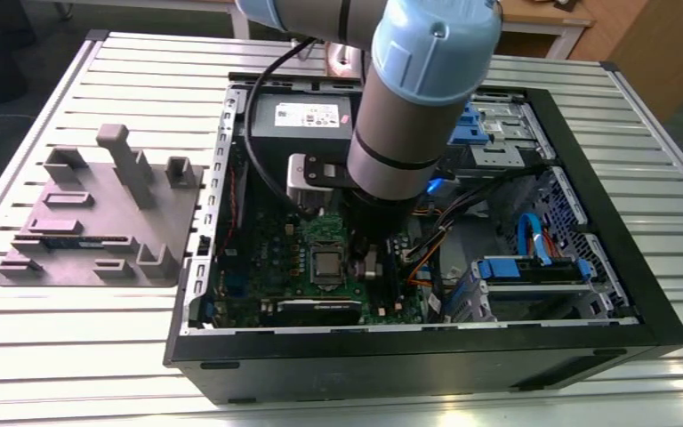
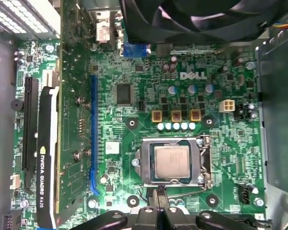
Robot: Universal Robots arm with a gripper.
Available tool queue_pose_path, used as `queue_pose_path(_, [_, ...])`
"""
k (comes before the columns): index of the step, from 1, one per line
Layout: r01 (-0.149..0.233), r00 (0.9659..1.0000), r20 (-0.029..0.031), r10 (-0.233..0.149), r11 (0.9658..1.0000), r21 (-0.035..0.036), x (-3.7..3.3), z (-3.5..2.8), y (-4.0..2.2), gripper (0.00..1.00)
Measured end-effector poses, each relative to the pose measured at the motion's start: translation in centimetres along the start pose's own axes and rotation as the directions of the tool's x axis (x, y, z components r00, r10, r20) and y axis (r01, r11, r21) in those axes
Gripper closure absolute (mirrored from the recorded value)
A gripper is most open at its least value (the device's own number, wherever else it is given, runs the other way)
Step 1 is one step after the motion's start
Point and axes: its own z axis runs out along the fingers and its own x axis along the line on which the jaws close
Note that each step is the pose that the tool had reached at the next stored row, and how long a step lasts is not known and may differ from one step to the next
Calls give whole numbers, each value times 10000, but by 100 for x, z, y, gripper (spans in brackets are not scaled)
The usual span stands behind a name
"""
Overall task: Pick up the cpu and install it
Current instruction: 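Install the first cpu locking lever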
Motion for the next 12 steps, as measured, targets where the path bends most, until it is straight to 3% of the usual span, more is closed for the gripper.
queue_pose_path(12, [1, 10000, -1, -1, 10000, -1, 13, 105, -8, 90])
